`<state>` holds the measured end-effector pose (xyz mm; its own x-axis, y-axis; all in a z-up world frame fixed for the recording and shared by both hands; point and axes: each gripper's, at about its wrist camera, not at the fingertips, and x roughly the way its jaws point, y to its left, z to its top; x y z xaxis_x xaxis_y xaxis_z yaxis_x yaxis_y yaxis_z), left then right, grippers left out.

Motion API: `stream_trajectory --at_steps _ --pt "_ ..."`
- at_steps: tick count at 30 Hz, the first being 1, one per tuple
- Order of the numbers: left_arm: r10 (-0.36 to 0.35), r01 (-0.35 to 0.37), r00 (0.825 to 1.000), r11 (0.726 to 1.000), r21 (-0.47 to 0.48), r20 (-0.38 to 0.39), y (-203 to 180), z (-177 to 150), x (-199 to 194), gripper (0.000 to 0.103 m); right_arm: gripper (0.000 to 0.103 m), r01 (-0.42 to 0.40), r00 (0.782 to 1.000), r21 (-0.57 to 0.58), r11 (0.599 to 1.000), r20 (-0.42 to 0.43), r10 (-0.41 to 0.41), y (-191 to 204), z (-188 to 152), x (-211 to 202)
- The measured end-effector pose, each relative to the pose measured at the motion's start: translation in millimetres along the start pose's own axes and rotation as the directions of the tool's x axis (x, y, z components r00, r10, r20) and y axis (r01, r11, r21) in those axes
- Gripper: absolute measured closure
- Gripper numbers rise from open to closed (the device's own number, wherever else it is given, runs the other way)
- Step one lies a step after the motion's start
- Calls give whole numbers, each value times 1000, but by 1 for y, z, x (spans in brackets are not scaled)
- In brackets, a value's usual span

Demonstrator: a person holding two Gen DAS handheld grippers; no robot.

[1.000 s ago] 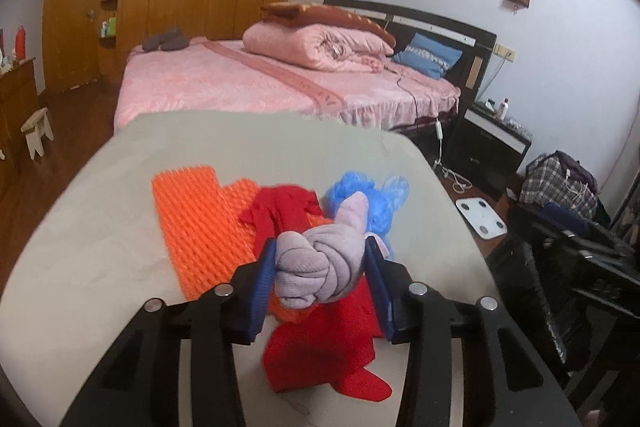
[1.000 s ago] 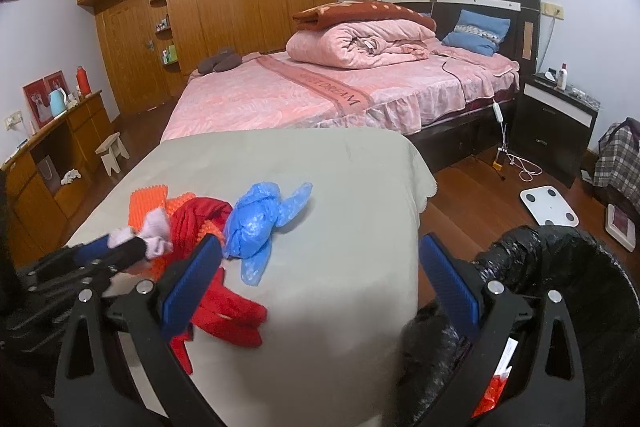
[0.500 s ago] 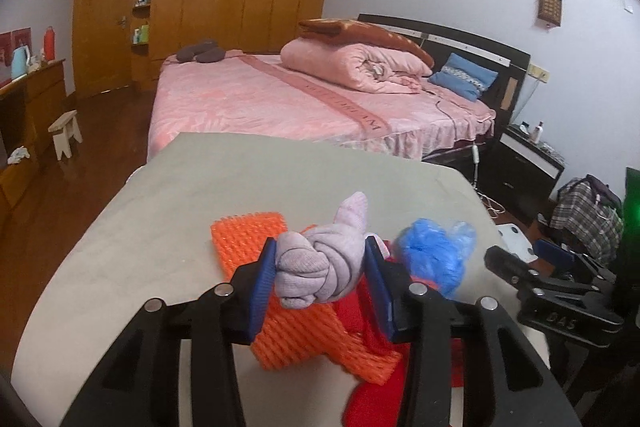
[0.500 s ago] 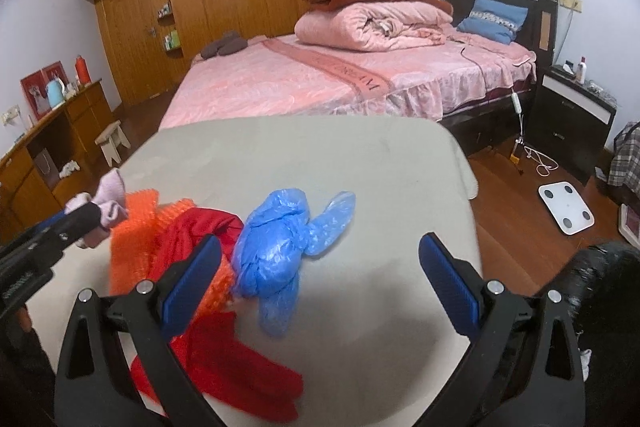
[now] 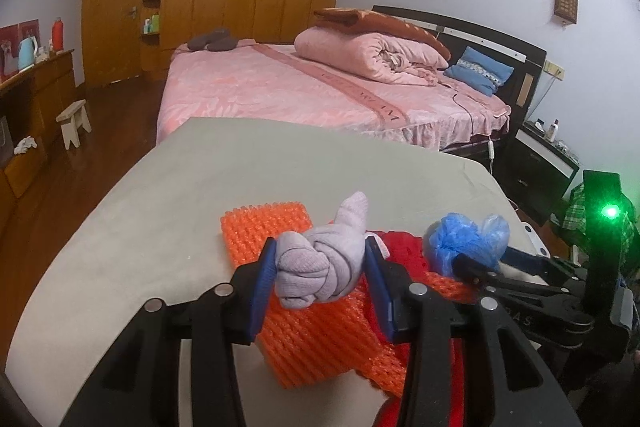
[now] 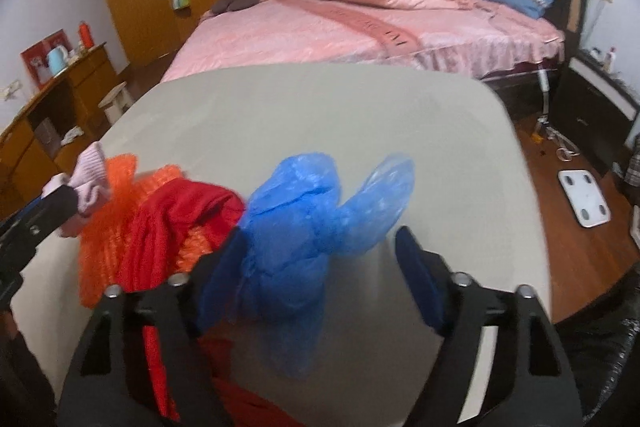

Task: Collect trash
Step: 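Carry pink cloth and blue bag over the bin and open both tools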

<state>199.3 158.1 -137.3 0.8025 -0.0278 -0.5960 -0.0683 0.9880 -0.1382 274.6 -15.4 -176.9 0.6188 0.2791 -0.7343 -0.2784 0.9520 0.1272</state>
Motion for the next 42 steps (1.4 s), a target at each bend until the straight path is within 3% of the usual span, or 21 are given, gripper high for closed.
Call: stream_trajectory --at_steps 2,5,22,34,42 --pt "0 0 1000 1000 2 -2 -2 -1 1 60 63 -60 998 -10 998 -17 60 3 0 0" --pt "-2 2 1000 1000 6 -1 -4 0 -1 60 70 -76 997 -25 997 -5 76 6 1 -9" --pt "-52 46 995 997 62 89 -48 20 -57 60 70 -53 975 27 998 217 46 -23 13 -133" --pt "-155 143 981 983 114 113 -101 17 -105 60 69 15 961 69 998 274 -33 -63 -18 -214" --pt "-246 227 964 960 165 105 -146 7 -127 60 69 82 951 108 991 289 -110 -91 -51 -257"
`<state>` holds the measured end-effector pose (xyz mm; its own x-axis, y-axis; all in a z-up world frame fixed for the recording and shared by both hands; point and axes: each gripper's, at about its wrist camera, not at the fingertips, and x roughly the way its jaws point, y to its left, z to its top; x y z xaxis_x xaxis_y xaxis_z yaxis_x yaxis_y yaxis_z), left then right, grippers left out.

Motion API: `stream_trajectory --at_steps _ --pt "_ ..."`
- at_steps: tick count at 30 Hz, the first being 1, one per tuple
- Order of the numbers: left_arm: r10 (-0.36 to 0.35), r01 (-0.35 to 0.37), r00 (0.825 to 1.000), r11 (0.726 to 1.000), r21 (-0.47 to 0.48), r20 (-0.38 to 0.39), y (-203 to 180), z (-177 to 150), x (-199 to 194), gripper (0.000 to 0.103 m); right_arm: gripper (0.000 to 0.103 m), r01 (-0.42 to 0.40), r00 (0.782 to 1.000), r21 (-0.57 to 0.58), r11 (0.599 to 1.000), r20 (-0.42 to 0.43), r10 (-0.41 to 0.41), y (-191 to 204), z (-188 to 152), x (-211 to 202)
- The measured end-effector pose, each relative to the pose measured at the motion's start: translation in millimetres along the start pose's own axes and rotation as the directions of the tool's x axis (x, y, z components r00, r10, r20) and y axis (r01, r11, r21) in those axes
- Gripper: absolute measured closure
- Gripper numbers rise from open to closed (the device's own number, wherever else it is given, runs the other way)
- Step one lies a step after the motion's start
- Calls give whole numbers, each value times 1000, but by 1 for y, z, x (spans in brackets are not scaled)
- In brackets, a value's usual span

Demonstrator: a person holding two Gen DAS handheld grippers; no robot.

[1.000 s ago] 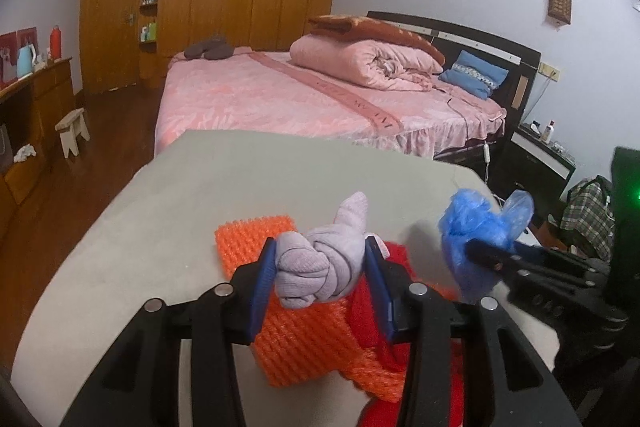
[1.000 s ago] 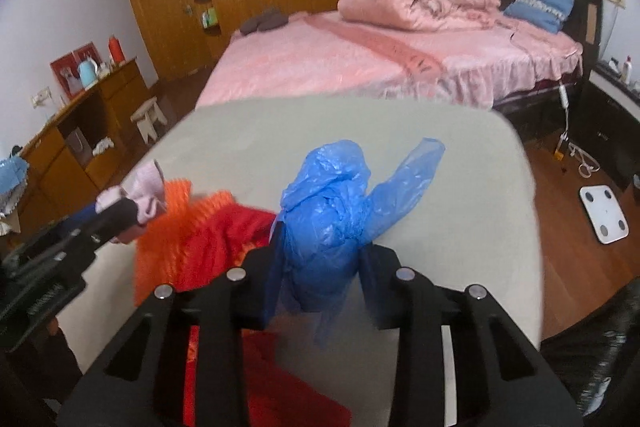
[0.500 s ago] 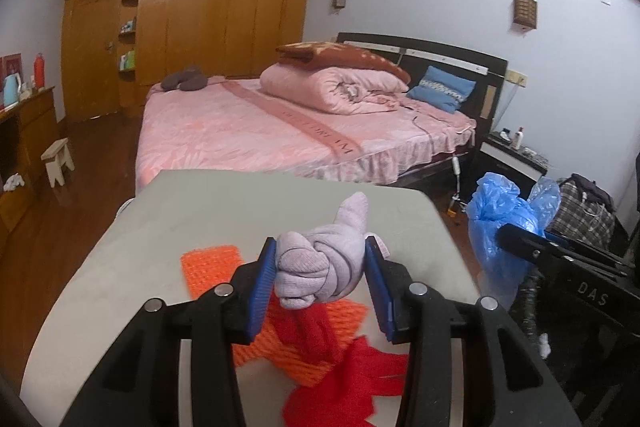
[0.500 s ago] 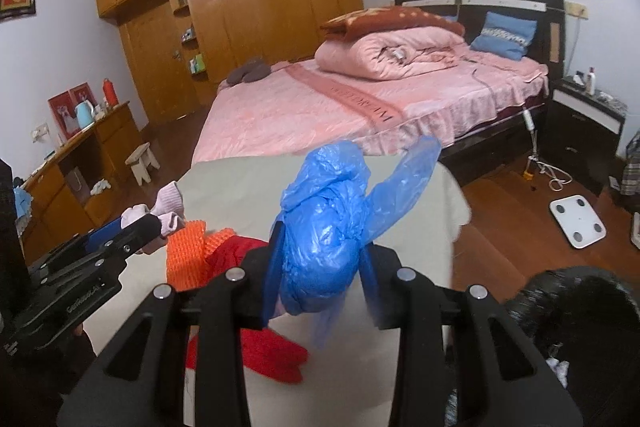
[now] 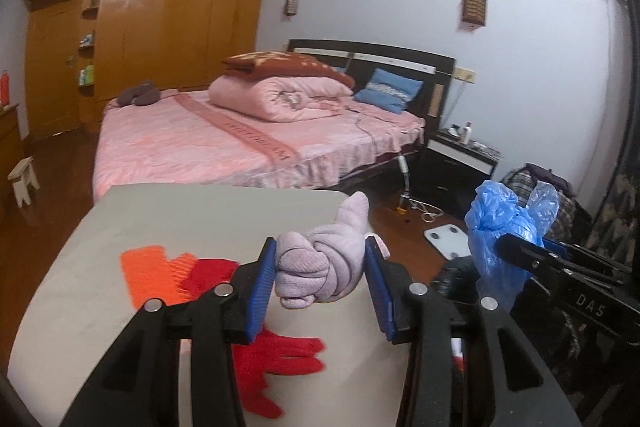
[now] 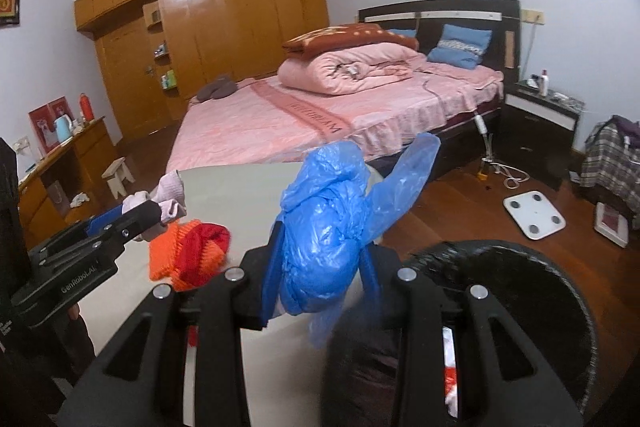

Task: Collect trash
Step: 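Carry pink cloth and blue bag over the bin and open both tools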

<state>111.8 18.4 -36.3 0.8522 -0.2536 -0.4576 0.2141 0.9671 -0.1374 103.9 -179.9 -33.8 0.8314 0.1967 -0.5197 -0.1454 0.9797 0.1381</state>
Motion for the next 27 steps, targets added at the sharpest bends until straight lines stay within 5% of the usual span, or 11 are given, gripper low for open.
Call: stream_trajectory --at_steps 9,22,24,27 --pt "-125 126 992 990 55 -27 -56 -8 3 59 68 114 993 37 993 -6 -114 -48 -25 -37" --pt "-288 301 952 944 137 -107 -137 -22 37 59 67 249 968 89 964 -35 -247 -106 -54 -59" --pt "-321 337 939 931 140 -128 -146 -24 44 58 63 266 964 97 959 -41 -263 -114 -57 -60" --pt "-350 371 925 916 154 -145 -157 -26 51 44 39 308 951 105 946 -50 -304 -123 -61 -62"
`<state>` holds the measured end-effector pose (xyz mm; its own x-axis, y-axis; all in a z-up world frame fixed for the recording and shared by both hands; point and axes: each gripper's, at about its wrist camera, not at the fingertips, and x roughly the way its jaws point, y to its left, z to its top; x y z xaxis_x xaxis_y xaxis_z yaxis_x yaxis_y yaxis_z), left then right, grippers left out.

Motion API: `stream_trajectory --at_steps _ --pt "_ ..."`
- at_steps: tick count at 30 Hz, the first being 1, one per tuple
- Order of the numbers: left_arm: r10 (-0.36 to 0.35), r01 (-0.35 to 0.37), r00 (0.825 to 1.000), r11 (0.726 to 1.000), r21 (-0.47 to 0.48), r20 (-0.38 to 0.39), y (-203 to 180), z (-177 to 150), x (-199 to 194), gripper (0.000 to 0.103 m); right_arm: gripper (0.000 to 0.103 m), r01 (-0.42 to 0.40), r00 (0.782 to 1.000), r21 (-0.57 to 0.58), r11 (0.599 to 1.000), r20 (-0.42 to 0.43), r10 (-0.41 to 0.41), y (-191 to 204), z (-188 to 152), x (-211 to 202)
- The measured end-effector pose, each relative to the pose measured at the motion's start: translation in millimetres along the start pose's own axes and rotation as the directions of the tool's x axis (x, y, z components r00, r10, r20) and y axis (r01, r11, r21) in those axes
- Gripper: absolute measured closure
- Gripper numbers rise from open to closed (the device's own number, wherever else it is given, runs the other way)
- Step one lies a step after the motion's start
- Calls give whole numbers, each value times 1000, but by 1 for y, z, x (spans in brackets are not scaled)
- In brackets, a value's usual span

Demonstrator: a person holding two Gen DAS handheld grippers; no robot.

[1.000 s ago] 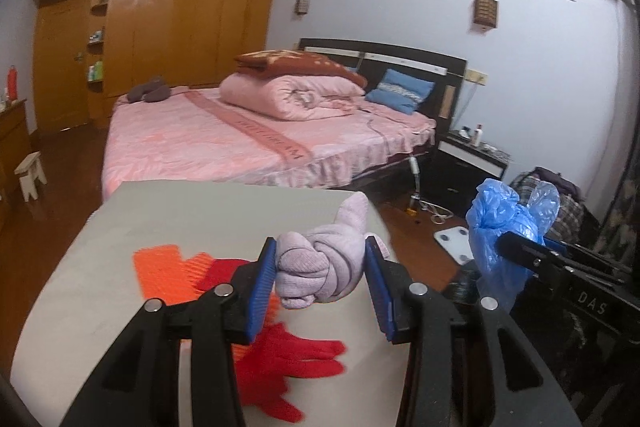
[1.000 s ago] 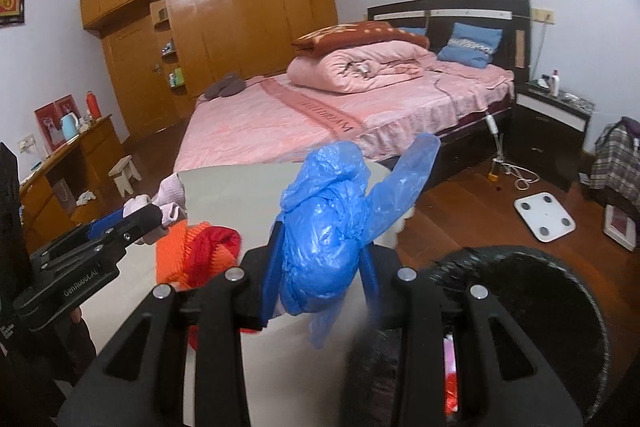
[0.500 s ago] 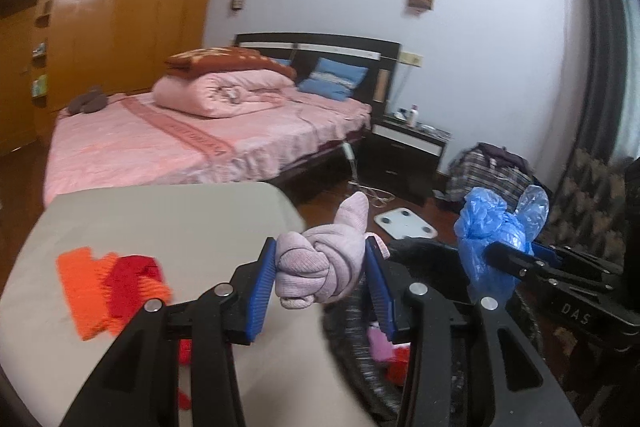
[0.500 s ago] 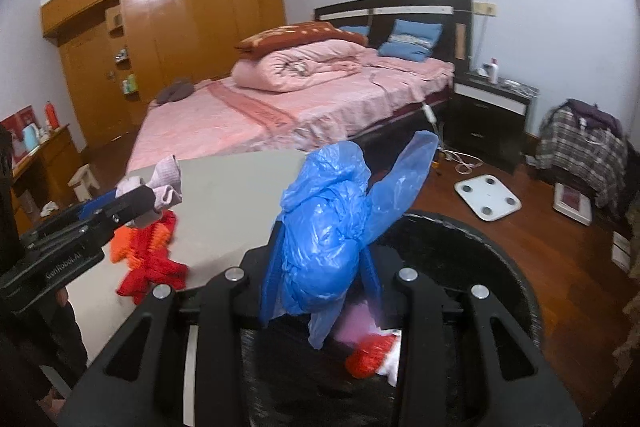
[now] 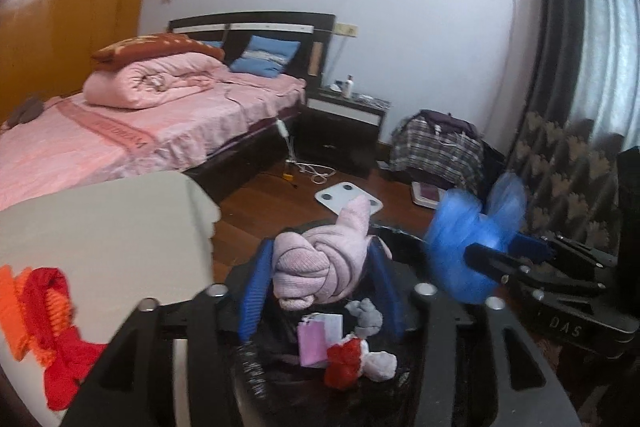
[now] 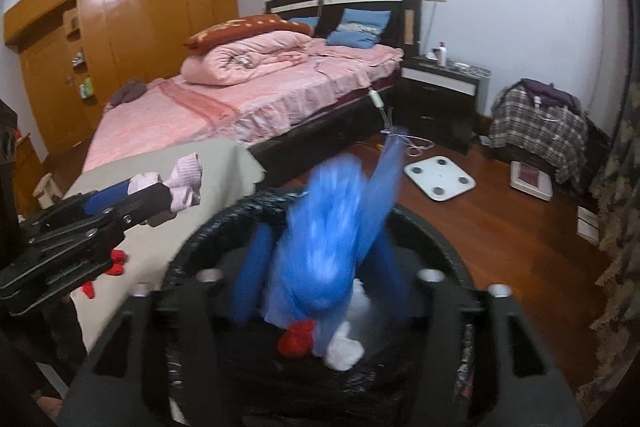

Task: Collect trash
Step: 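Carry pink cloth and blue bag over the bin and open both tools, then return both tools to the table and grasp the orange mesh pad with the left tool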

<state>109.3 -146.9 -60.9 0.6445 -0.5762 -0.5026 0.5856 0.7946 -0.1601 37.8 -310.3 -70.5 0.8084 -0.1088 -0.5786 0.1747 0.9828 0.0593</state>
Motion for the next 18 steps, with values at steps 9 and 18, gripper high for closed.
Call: stream_trajectory --at_steps 9,18 --pt "61 -61 998 998 -4 22 15 1 -14 19 6 51 998 31 998 45 -53 -14 -1 -10" --pt "227 -224 973 973 -56 47 69 -13 -61 6 6 -43 998 -9 999 51 43 30 6 -5"
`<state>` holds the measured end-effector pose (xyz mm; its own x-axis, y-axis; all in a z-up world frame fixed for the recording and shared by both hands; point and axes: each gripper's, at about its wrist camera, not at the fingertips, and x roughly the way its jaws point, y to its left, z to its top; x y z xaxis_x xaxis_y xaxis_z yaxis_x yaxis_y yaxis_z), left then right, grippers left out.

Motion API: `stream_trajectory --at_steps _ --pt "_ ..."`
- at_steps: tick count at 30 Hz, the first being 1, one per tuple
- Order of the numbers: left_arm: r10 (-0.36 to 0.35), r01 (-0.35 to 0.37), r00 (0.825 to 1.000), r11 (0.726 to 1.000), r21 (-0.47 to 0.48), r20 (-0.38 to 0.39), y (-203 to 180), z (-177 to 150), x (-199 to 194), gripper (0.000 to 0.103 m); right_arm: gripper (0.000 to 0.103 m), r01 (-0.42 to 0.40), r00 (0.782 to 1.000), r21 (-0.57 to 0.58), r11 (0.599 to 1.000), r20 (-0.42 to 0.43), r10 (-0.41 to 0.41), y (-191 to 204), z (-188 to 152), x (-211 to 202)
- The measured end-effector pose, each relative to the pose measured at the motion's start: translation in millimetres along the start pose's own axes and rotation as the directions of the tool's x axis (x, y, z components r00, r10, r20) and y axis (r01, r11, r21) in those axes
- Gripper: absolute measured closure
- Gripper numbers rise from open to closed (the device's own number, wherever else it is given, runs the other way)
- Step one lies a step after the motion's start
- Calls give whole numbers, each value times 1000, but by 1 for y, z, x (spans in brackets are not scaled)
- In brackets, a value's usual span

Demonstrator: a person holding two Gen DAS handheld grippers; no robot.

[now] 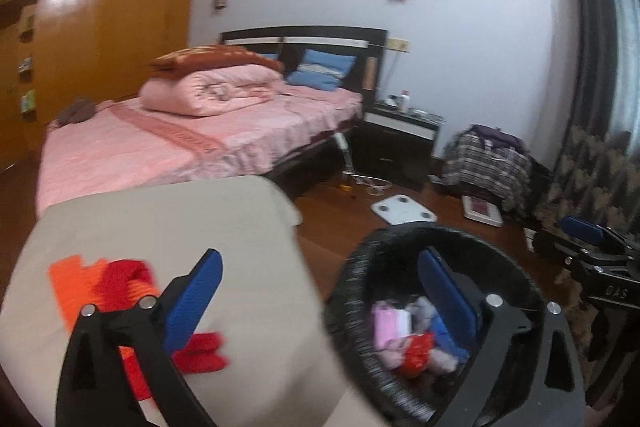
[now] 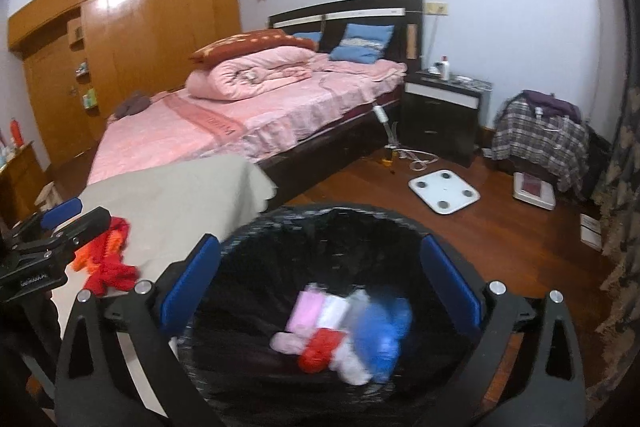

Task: Collect trash
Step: 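Return both tools to the table and grasp the orange mesh pad with the left tool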

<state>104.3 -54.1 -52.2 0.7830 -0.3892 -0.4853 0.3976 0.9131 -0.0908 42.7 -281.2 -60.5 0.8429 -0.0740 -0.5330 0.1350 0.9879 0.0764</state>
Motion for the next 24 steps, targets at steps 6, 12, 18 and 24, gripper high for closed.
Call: stream_trajectory --at_steps 6,12,18,24 --pt "152 -151 988 987 -47 2 55 -14 -24 6 6 -103 995 -45 994 -17 102 53 4 17" --pt "291 -291 957 953 -88 -16 107 -31 -37 6 6 -181 983 -95 979 -29 179 107 10 38" --pt "371 -374 927 919 -125 -44 148 -43 -40 6 6 -240 971 -130 962 -50 235 151 11 58" --pt "416 -424 906 893 -149 -84 181 -59 -36 9 6 -274 961 -154 949 -78 265 185 8 82"
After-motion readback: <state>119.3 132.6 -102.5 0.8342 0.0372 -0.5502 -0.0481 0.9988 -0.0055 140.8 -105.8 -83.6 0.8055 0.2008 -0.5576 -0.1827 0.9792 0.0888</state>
